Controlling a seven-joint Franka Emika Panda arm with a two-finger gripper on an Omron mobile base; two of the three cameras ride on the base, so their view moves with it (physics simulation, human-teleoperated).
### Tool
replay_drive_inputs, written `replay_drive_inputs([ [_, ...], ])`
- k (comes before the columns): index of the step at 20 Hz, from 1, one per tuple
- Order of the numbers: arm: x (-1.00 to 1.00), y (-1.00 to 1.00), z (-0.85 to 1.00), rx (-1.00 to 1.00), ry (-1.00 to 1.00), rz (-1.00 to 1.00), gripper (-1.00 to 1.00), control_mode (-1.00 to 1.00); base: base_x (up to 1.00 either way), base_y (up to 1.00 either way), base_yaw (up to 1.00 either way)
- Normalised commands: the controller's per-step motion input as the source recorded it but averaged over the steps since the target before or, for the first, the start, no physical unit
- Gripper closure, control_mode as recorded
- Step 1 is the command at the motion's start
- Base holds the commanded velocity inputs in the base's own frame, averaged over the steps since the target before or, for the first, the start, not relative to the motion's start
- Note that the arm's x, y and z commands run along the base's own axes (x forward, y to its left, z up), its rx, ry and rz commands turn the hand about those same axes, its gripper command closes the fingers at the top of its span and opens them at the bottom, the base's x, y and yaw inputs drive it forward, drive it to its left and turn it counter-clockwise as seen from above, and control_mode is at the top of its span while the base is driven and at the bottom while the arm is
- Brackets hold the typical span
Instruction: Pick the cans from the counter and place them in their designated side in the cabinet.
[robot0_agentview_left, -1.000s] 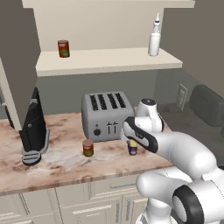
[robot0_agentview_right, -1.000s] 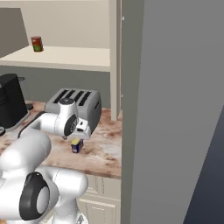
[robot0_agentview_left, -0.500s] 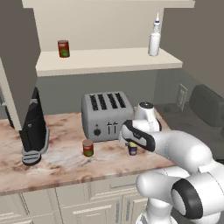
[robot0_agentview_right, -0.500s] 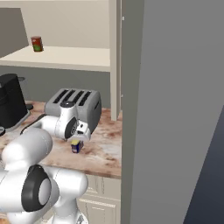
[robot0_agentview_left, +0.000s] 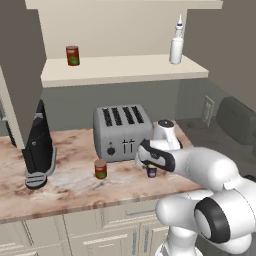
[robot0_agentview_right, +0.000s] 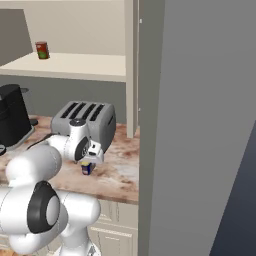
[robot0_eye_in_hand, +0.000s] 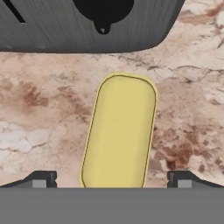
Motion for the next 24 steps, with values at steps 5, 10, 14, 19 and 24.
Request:
replay_drive_inputs([
  [5, 0.05, 0.0, -0.13, 0.0, 0.0, 0.0, -1.0, -1.0, 0.0, 0.0, 0.0],
  [10, 0.05, 0.0, -0.13, 0.0, 0.0, 0.0, -1.0, -1.0, 0.0, 0.0, 0.0],
  [14, 0.03, 0.02, -0.11, 0.0, 0.0, 0.0, 1.0, -1.0, 0.0, 0.0, 0.0],
  [19, 0.0, -0.02, 0.0, 0.0, 0.0, 0.0, 1.0, -1.0, 0.0, 0.0, 0.0],
  [24, -0.03, -0.03, 0.09, 0.0, 0.01, 0.0, 1.0, -1.0, 0.0, 0.0, 0.0],
])
